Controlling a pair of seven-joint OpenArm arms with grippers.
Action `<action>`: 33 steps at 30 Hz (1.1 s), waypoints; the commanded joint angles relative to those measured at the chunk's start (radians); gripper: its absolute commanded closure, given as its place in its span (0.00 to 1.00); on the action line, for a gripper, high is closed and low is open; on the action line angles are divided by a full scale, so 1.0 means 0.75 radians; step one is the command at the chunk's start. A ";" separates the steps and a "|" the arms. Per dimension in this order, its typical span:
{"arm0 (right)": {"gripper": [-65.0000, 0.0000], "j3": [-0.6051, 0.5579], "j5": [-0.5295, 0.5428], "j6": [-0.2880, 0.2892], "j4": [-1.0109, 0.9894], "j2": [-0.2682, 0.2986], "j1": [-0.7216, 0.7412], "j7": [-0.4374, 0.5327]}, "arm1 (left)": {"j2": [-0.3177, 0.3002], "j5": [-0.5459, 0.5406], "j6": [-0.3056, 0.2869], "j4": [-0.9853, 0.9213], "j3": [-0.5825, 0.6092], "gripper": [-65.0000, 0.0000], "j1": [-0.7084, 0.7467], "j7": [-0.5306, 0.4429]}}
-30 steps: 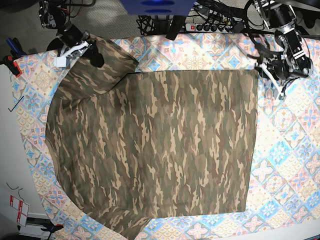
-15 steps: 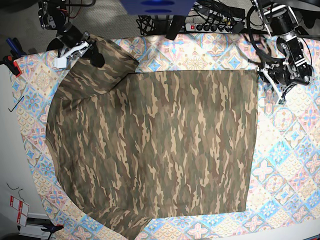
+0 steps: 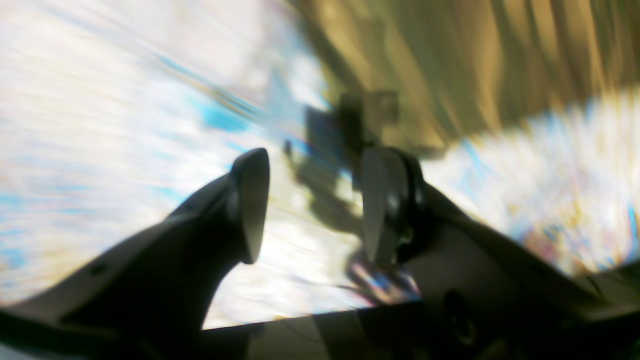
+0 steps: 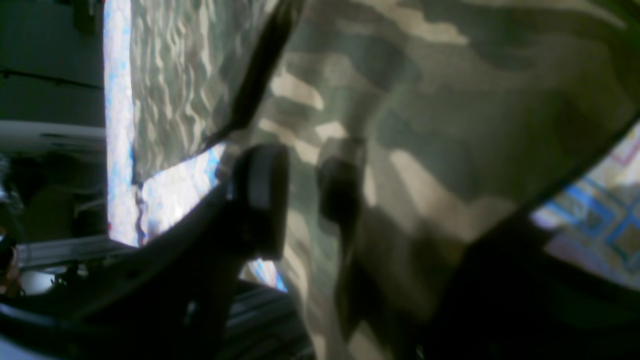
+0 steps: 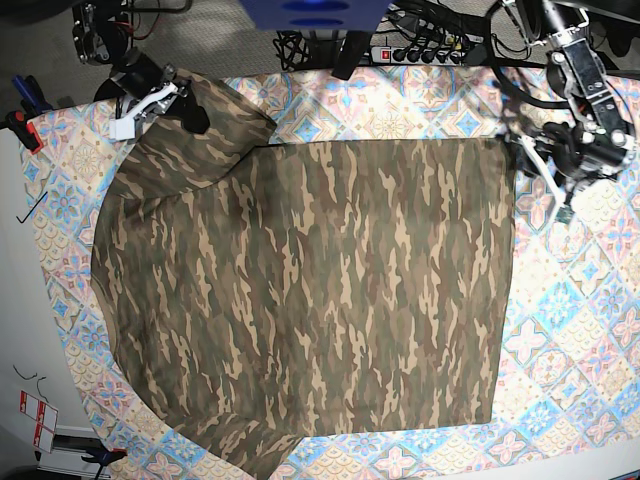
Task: Fold the T-shirt properly
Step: 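Grasp the shirt's shoulder corners with the left and right grippers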
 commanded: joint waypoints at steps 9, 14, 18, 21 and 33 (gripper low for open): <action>0.61 -0.011 -0.091 -0.068 -0.013 0.000 -0.013 -0.084 | -0.205 -0.770 -0.003 -0.315 -0.001 0.55 0.017 0.015; 0.61 -0.011 -0.091 -0.068 -0.015 0.000 -0.015 -0.084 | -0.272 -0.802 -0.003 -0.458 0.007 0.55 0.023 -0.001; 0.61 -0.011 -0.091 -0.068 -0.017 0.004 -0.015 -0.084 | -0.284 -0.725 -0.003 -0.466 0.009 0.55 0.029 -0.009; 0.61 -0.011 -0.091 -0.068 -0.017 0.004 -0.015 -0.084 | -0.284 -0.659 -0.003 -0.468 0.015 0.55 0.034 -0.044; 0.61 -0.011 -0.093 -0.068 -0.015 0.004 -0.015 -0.131 | -0.284 -0.606 -0.003 -0.701 0.130 0.55 0.027 -0.244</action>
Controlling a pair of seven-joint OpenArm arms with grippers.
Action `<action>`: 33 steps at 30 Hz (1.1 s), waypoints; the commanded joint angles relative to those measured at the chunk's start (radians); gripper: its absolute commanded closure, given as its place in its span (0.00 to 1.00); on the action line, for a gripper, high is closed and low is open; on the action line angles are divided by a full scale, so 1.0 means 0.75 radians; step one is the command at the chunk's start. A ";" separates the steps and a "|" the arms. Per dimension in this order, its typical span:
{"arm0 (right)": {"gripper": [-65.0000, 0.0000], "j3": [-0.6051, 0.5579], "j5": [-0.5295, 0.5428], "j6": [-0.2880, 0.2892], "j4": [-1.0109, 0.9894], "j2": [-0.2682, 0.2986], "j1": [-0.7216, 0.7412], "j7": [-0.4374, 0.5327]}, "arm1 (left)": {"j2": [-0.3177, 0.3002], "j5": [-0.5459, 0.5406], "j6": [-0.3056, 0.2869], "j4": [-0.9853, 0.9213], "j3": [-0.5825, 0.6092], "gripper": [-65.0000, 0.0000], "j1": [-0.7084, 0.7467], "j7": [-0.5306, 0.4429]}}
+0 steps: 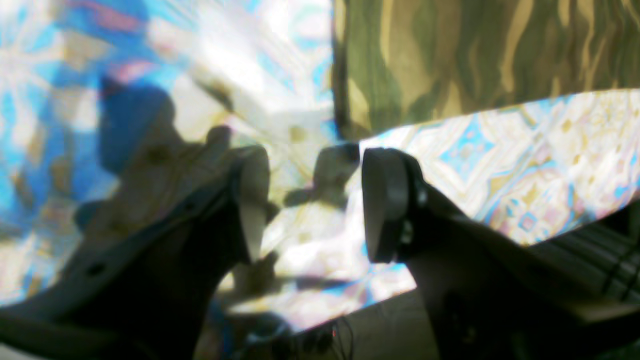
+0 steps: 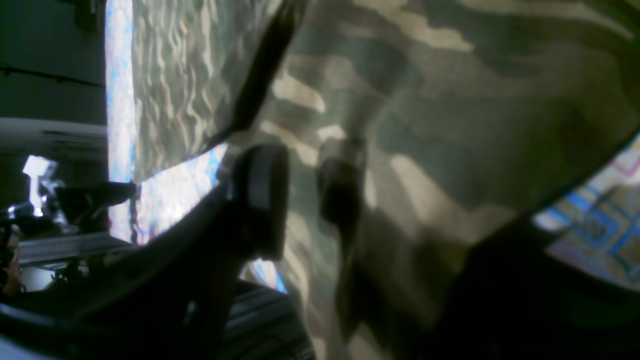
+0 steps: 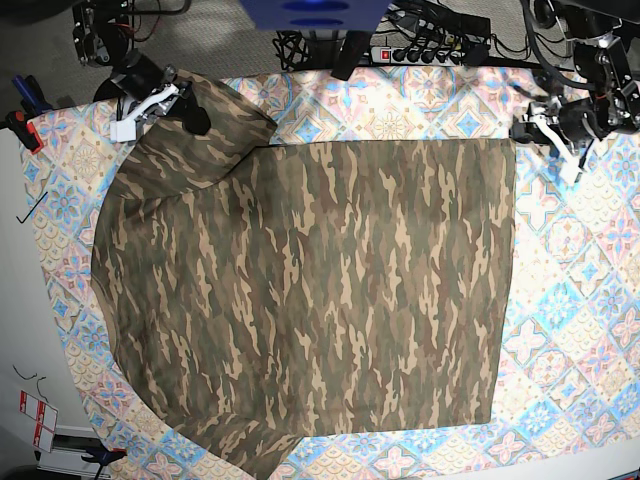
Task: Fold the T-shirt properly
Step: 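Grasp the shirt's shoulder corners with the left and right grippers, then lift the shoulder edge with both grippers and pull it toward the hem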
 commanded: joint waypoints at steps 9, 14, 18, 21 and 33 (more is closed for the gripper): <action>0.61 -0.011 -0.089 -0.068 -0.014 0.002 -0.019 -0.114 | 0.098 -0.009 -0.007 0.007 0.127 0.55 -0.047 -0.012; 0.62 -0.011 -0.089 -0.070 -0.017 0.002 -0.019 -0.114 | 0.100 -0.007 -0.007 0.007 0.190 0.55 -0.054 -0.016; 0.63 -0.011 -0.089 -0.068 -0.010 0.002 -0.019 -0.110 | 0.100 -0.005 -0.007 0.007 0.188 0.58 -0.058 -0.018; 0.75 -0.009 -0.091 -0.068 -0.010 0.002 -0.011 -0.108 | 0.100 0.009 -0.007 0.005 0.192 0.72 -0.062 -0.018; 1.00 -0.007 -0.202 -0.068 -0.006 0.006 0.024 -0.110 | 0.231 0.382 -0.007 0.005 0.186 0.99 -0.127 -0.081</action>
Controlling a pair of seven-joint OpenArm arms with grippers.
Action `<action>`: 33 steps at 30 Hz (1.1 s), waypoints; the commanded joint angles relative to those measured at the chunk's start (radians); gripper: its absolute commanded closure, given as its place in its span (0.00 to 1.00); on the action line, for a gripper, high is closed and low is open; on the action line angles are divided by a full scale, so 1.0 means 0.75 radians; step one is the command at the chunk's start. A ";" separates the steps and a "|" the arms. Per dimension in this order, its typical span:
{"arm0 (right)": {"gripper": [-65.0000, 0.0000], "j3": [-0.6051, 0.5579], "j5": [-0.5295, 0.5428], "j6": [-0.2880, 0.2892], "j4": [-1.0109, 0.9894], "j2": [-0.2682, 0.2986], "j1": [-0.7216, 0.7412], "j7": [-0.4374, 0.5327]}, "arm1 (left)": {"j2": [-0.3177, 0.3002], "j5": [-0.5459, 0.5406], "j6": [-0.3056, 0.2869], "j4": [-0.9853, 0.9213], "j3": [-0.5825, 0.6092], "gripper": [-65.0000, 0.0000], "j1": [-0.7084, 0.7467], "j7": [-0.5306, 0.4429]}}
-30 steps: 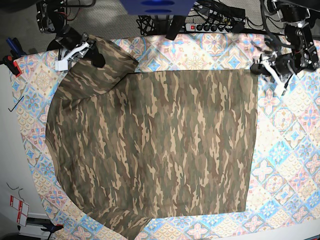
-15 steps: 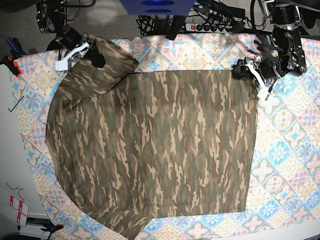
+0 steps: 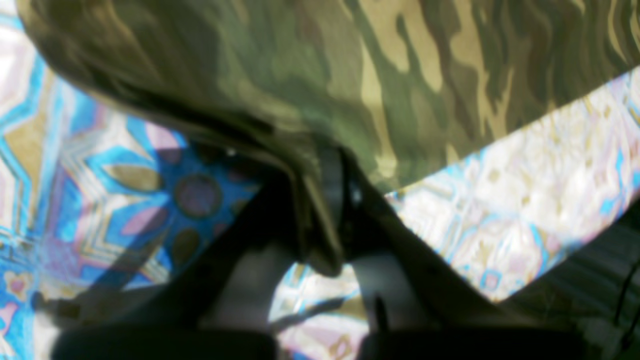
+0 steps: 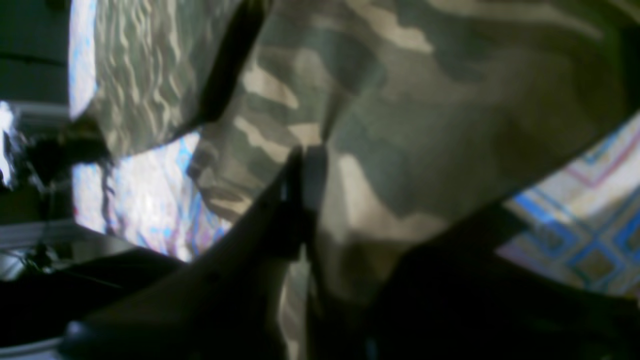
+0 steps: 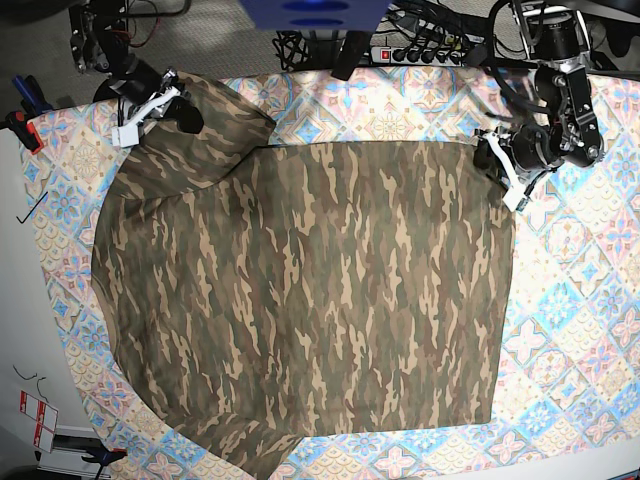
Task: Fold the T-shirt properly
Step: 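Lift the shoulder edge with both grippers and pull it toward the hem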
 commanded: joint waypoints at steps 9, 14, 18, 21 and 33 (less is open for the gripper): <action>1.00 0.004 -0.246 -0.040 0.163 -0.009 -0.036 -0.045 | 0.000 0.062 0.019 0.004 0.009 1.00 0.073 0.033; 0.99 0.059 -0.246 -0.042 0.243 -0.009 -0.118 0.031 | 0.002 0.064 0.019 0.139 -0.085 1.00 0.173 0.033; 0.99 0.104 -0.248 -0.042 0.253 -0.009 -0.146 0.041 | 0.006 0.064 0.019 0.282 -0.091 1.00 0.263 0.035; 0.99 0.164 -0.248 -0.042 0.255 -0.009 -0.163 0.041 | 0.006 0.064 0.019 0.307 -0.095 1.00 0.292 0.035; 0.99 0.333 -0.248 -0.061 0.415 -0.007 -0.179 0.027 | -0.002 0.072 0.019 0.307 -0.281 1.00 0.259 0.113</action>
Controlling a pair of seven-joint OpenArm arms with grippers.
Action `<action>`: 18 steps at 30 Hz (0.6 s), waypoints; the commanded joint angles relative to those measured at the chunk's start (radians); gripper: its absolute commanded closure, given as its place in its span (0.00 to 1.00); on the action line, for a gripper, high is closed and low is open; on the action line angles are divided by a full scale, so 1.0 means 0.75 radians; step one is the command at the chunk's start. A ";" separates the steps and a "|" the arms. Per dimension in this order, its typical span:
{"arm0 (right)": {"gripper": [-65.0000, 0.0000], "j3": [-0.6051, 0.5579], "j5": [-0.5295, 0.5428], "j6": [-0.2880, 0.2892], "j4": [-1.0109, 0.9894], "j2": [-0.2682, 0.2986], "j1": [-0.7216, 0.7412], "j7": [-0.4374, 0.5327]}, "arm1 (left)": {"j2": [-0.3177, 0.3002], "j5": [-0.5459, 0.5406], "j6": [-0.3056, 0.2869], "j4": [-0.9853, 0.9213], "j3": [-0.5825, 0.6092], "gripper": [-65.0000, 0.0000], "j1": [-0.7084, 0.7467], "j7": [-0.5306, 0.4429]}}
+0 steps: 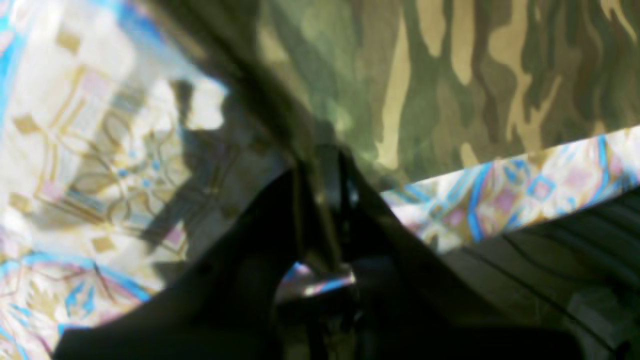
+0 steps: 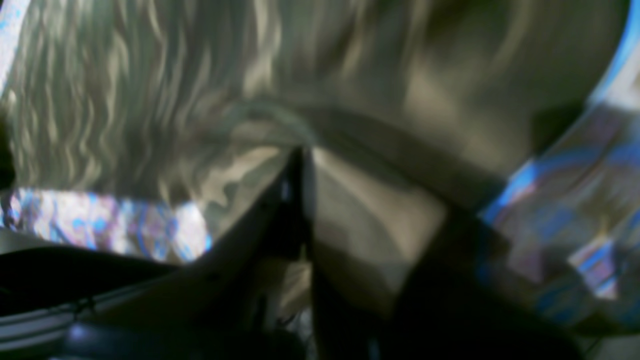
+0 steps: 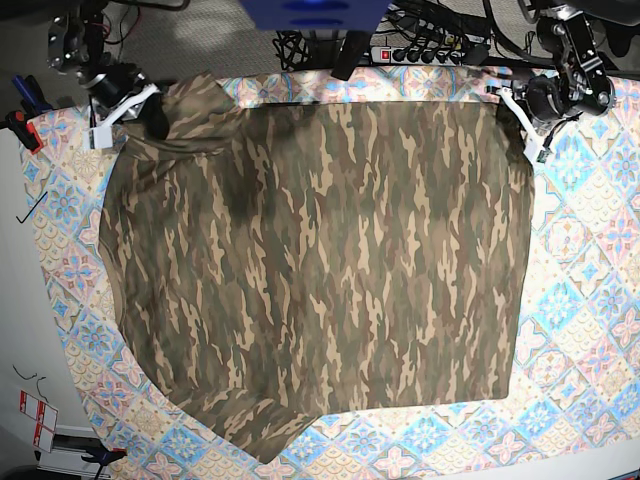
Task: Fold the T-shirt properly
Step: 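Lift the shoulder edge with both grippers and pull it toward the hem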
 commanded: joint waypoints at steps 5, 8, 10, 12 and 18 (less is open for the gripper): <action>0.99 0.005 0.018 -0.110 0.116 0.026 -0.014 0.020 | -0.023 0.013 0.010 0.021 -0.024 1.00 -0.099 0.103; 0.99 0.017 0.018 -0.112 0.161 0.026 -0.008 -0.056 | -0.023 0.013 0.010 0.021 -0.024 1.00 -0.148 0.172; 0.99 0.017 0.018 -0.114 0.183 0.026 -0.006 -0.076 | -0.023 0.013 0.010 0.021 -0.026 1.00 -0.167 0.199; 0.99 0.017 0.018 -0.114 0.201 0.026 -0.004 -0.080 | -0.023 0.013 0.010 0.021 -0.032 1.00 -0.181 0.205; 0.99 0.007 0.018 -0.233 0.212 0.028 0.042 -0.084 | -0.025 0.017 0.010 0.021 -0.032 1.00 -0.218 0.228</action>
